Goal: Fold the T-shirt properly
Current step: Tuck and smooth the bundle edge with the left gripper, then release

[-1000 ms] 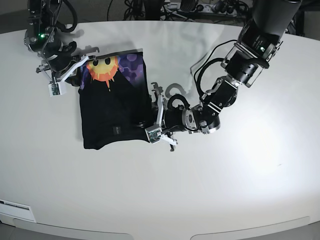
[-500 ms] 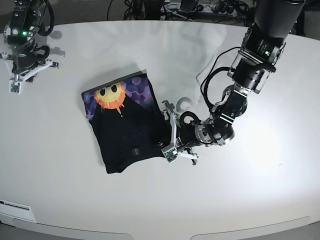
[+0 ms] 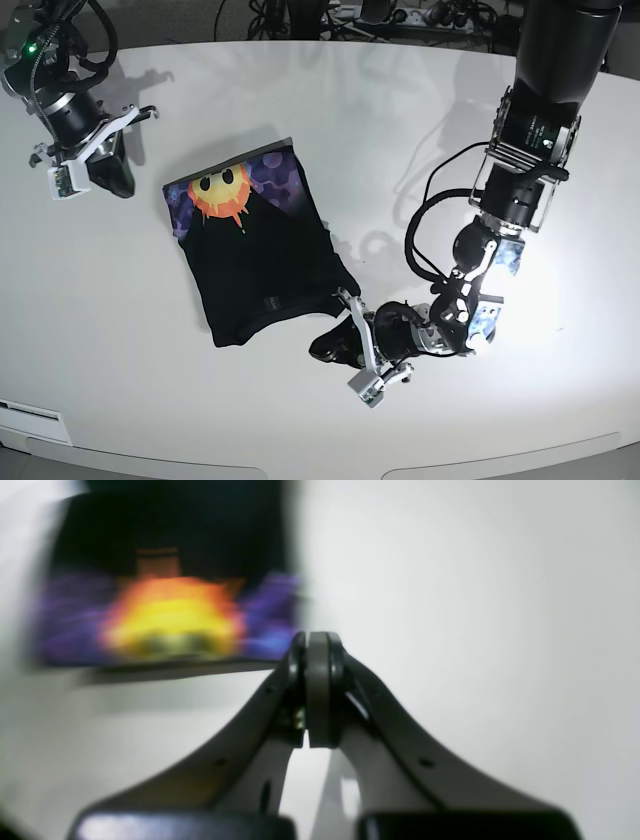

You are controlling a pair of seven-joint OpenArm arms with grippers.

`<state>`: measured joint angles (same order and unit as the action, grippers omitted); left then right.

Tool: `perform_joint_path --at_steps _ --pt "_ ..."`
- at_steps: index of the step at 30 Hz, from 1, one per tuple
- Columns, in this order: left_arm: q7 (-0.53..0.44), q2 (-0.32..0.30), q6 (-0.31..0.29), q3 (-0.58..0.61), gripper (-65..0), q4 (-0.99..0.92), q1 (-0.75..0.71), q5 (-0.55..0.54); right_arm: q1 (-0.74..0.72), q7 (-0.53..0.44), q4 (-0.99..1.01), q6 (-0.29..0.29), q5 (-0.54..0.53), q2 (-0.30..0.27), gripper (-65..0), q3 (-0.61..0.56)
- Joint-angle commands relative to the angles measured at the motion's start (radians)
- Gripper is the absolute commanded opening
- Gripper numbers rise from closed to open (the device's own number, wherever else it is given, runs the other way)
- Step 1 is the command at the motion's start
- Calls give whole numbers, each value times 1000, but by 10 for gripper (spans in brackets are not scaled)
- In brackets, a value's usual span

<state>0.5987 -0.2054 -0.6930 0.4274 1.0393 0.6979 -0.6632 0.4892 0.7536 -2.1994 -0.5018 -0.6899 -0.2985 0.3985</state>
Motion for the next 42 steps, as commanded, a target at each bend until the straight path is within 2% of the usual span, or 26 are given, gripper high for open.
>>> perform_joint_path --at_steps 1,3,5,10,14,16,19,26,33,36,42 --pt "33 1 -5 -29 -650 19 24 -55 -7 -44 -17 -24 -24 -11 -650 7" --pt "148 0 -5 -79 -650 19 5 -162 -32 -69 -14 -44 -26 -12 -650 0" --pt "239 0 -5 -126 -650 19 -18 -287 -86 -69 4 -32 -10 -12 -650 -19" --pt "468 0 -5 -164 -650 19 -56 -678 -206 -68 170 -62 14 -14 -650 -142" --pt "617 0 -5 -164 -650 19 -58 -818 -280 -76 323 -1 139 -12 -650 -225" --pt "683 0 -5 -164 -650 20 -58 -820 -290 -92 365 19 177 -12 -650 -228" --pt "715 -2 -5 -174 -650 30 -58 -820 -284 -104 372 42 224 -13 -650 -228" --pt "712 -19 -5 -222 -650 36 -58 -820 -244 -95 372 60 145 -4 -650 -228" --pt "719 -44 -5 -276 -650 37 -58 -820 -170 -87 372 54 144 108 -650 -228" --pt "720 -61 -5 -280 -650 36 -58 -820 -156 -84 372 6 149 156 -650 -228" --pt "721 -127 -5 -280 -650 36 -58 -820 -154 -55 287 24 145 169 -650 -227"
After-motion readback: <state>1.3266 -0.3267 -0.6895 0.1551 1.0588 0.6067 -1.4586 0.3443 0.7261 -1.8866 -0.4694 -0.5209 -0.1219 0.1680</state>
